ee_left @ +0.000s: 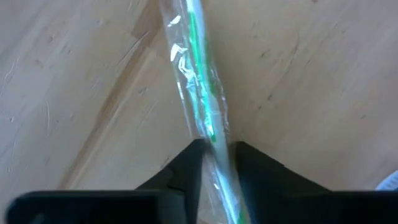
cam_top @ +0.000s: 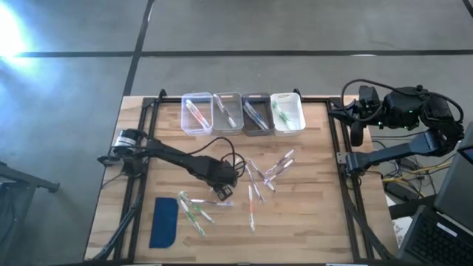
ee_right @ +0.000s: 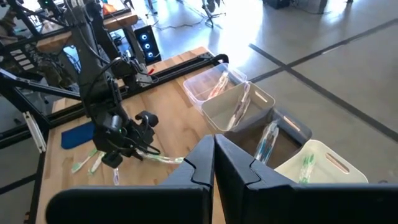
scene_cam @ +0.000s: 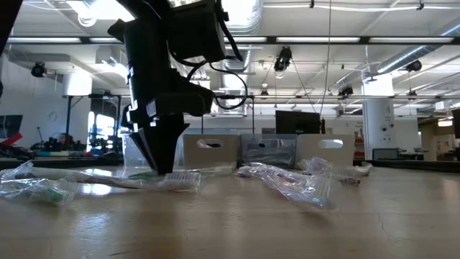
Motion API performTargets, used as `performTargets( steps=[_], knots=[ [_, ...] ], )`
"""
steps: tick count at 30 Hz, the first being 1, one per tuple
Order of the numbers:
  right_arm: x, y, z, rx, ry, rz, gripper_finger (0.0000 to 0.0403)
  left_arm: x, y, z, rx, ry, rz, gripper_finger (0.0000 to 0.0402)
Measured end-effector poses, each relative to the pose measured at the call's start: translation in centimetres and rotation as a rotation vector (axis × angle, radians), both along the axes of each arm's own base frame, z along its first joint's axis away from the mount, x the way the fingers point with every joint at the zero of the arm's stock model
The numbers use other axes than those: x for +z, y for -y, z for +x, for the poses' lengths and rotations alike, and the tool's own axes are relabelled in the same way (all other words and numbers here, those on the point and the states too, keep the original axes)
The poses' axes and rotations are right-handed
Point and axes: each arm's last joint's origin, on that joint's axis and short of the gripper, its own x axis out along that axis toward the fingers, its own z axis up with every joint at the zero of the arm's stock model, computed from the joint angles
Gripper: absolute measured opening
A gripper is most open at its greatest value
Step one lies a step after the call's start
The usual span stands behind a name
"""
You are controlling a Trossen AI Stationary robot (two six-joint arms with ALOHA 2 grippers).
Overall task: Pick & Place Toothbrushes
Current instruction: Put the green toothbrush into the white bin
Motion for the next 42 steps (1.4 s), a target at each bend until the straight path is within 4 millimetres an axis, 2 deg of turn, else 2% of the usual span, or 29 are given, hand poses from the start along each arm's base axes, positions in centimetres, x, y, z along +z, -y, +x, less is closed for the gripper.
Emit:
performTargets(
  steps=[6,9,13,17,21,26,29,33,36,42],
  knots=[
    [-0.1,0.0,0.1,-0.001,-0.005,0.002,0.0008,0.9,-0.2,-0.9,0.004,-0.037,0.002,0.0026],
    [-0.1,0.0,0.2,-0.001,-0.007,0.003,0.0008,2.2,-0.4,-1.7,0.006,-0.086,0.011,0.0021],
    [-0.2,0.0,0.4,-0.01,-0.005,0.024,0.0008,5.2,-0.6,-2.8,0.02,-0.048,0.054,0.0021],
    [-0.4,0.0,1.2,-0.008,-0.027,0.025,0.0008,9.3,-1.0,-3.6,0.066,0.156,0.114,0.0022],
    [-0.8,-0.1,2.6,-0.008,-0.056,0.025,0.0008,14.1,-1.5,-4.3,0.096,0.482,0.193,0.0022],
    [-1.6,-0.2,5.4,0.002,-0.048,0.023,0.0008,19.6,-1.7,-4.5,-0.006,0.88,0.285,0.0022],
    [-2.1,-0.3,7.2,0.055,-0.021,0.023,0.0008,22.0,-1.6,-4.5,-0.125,1.063,0.37,0.0022],
    [-2.3,-0.7,9.4,0.147,0.085,0.036,0.0009,23.8,-1.4,-4.2,-0.234,1.233,0.445,0.0022],
    [-2.2,-0.9,10.8,0.216,0.171,0.056,0.0011,24.4,-1.4,-4.2,-0.254,1.284,0.481,0.0022],
    [-2.1,-1.2,12.4,0.295,0.277,0.069,0.0054,25.3,-1.5,-4.2,-0.261,1.378,0.499,0.0023]
  ],
)
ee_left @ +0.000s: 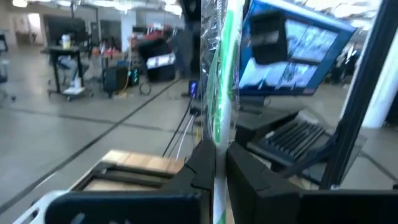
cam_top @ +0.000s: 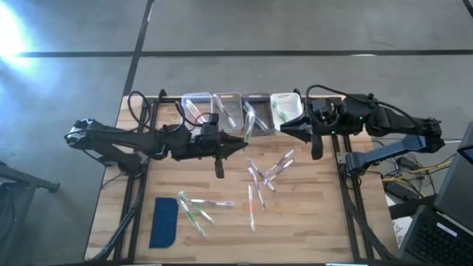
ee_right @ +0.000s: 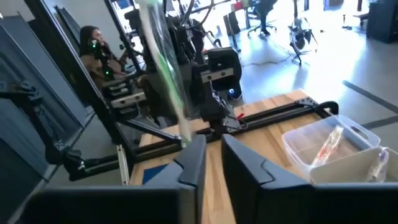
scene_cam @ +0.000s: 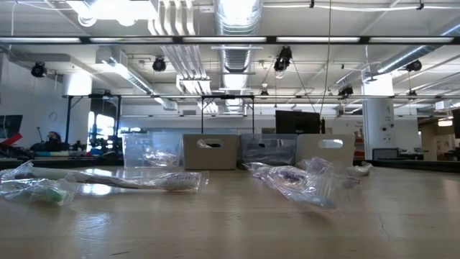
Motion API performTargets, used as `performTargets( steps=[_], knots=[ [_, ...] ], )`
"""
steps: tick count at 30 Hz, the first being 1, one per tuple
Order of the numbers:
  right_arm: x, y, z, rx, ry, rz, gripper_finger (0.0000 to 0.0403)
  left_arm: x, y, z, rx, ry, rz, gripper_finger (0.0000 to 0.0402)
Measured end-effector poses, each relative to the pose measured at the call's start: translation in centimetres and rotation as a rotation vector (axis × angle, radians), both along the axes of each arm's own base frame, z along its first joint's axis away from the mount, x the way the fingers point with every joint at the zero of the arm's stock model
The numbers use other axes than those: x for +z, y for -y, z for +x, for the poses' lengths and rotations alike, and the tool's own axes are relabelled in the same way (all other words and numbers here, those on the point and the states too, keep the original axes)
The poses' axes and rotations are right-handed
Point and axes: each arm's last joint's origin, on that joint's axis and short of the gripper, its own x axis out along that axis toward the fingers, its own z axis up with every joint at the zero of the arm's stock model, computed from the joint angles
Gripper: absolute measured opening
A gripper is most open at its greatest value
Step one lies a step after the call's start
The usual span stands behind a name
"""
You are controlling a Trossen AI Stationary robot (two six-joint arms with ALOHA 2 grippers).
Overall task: Pick & Place Toothbrushes
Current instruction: Put the green toothbrush into the white bin
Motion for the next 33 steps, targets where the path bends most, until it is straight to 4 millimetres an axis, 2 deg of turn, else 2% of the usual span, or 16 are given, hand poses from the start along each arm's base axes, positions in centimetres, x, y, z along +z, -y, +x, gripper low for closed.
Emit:
performTargets(
  steps=[8,16,22,33],
  knots=[
    [-0.3,-0.1,2.4,0.007,0.009,-0.043,0.0136,0.8,-0.3,0.0,-0.045,0.085,0.001,0.0023],
    [0.4,-0.2,5.0,0.032,0.072,-0.109,0.0184,0.5,-0.6,0.6,-0.031,0.093,0.001,0.0023],
    [0.7,-0.4,6.5,0.061,0.097,-0.106,0.0191,0.7,-1.0,0.6,-0.02,0.113,0.004,0.0023],
    [0.9,-0.5,9.9,0.097,0.109,-0.137,0.0165,0.8,-1.3,0.6,-0.016,0.116,0.034,0.0023]
  ],
)
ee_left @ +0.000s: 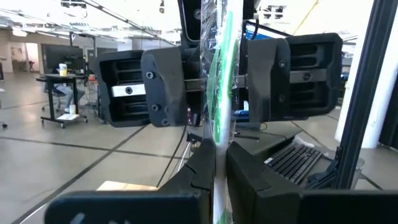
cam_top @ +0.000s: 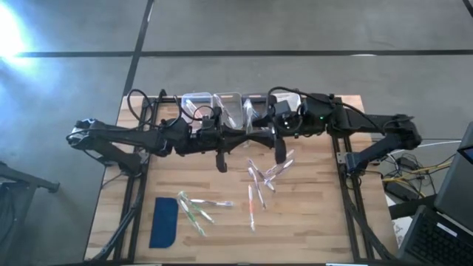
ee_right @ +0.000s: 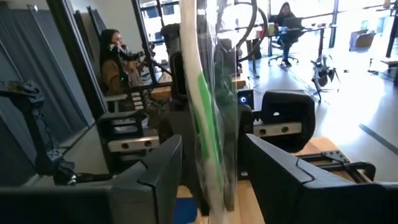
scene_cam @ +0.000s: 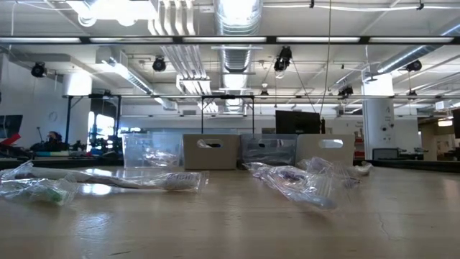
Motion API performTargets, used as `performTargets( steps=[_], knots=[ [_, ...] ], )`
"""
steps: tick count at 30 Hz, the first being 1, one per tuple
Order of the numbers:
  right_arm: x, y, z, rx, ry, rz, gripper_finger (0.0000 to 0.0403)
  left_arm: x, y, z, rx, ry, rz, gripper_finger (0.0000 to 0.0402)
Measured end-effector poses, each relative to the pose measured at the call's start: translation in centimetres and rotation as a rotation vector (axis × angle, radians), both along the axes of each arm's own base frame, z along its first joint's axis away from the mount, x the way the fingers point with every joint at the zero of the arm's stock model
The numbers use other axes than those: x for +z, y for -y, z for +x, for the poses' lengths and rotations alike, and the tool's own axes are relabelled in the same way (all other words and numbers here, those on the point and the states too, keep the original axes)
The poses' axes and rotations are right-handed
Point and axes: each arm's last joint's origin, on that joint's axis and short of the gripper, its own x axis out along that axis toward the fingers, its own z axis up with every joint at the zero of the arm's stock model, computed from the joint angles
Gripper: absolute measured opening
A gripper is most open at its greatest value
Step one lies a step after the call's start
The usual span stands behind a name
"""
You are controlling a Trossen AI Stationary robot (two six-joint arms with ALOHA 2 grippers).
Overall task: Pick & Place Toothbrushes
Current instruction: Put the green toothbrush into the white bin
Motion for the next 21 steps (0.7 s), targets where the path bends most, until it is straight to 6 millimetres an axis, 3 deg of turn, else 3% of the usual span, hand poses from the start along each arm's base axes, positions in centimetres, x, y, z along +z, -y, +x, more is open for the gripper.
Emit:
performTargets(
  steps=[5,16,21],
  knots=[
    [0.2,0.0,0.4,0.003,0.006,-0.019,0.0134,0.0,0.0,0.0,0.0,0.002,0.0,0.0023],
    [0.8,0.0,-1.0,0.011,-0.006,-0.023,0.0023,0.1,0.0,0.0,0.003,0.007,0.01,0.0031],
    [0.8,0.0,-1.0,0.011,-0.007,-0.021,0.0015,0.1,0.0,-0.1,0.003,0.009,0.012,0.005]
  ],
)
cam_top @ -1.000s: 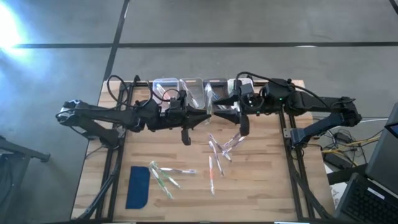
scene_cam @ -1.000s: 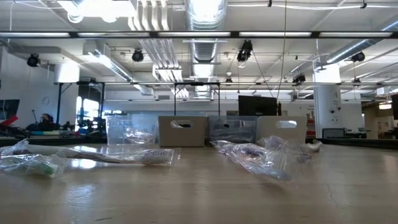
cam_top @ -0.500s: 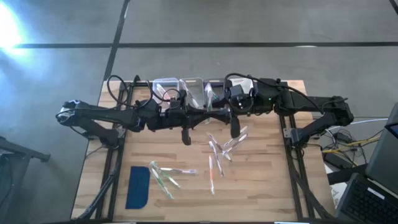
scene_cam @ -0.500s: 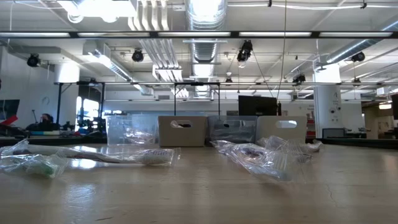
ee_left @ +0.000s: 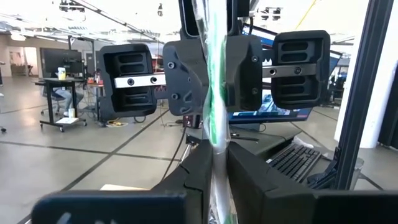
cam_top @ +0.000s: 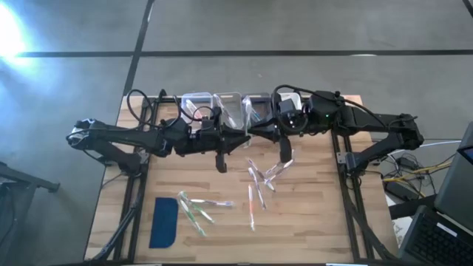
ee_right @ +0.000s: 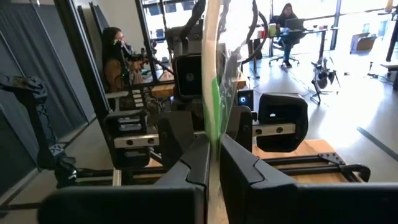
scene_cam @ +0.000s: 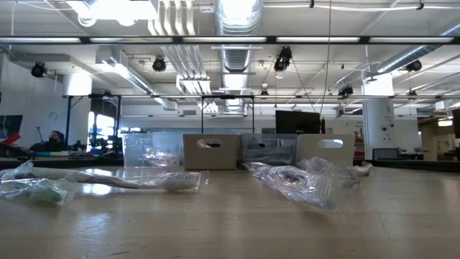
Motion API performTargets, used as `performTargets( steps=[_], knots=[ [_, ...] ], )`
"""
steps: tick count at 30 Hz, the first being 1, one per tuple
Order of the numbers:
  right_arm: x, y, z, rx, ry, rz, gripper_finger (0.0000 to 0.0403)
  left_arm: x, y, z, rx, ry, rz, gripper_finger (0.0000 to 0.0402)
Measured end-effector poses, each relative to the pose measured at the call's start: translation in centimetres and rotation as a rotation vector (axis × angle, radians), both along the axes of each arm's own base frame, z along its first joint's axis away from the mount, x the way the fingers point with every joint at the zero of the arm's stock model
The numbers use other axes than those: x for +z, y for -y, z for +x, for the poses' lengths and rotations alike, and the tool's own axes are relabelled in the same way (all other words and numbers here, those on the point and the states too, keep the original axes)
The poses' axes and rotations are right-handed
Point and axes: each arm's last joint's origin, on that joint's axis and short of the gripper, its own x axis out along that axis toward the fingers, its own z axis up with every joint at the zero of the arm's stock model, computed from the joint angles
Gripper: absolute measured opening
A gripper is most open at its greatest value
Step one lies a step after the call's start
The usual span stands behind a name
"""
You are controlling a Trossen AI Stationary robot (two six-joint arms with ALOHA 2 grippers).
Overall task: Pick & Place Toothbrushes
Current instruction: Put the green toothbrush into the white bin
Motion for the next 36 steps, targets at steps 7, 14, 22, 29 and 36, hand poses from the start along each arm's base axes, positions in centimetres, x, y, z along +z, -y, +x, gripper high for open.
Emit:
performTargets(
  steps=[7,14,22,29,36],
  knots=[
    [-0.1,0.0,0.1,-0.001,-0.003,0.002,0.0012,0.0,0.0,-0.1,-0.002,-0.003,0.004,0.0061],
    [-0.3,0.1,-0.5,-0.012,-0.048,0.002,0.0012,0.7,0.1,-1.0,-0.061,-0.12,0.023,0.0149],
    [-0.3,1.1,-4.7,-0.222,-0.22,0.05,0.0012,2.2,-0.2,-3.7,-0.045,-0.424,0.029,0.0253],
    [-1.6,3.9,-7.6,-0.47,-0.445,0.172,0.0011,1.3,-0.7,-5.4,0.066,-0.617,-0.022,0.0257],
    [-3.0,8.2,-8.6,-0.651,-0.657,0.274,0.0011,1.1,-0.9,-5.8,0.106,-0.647,-0.029,0.0255]
  ],
)
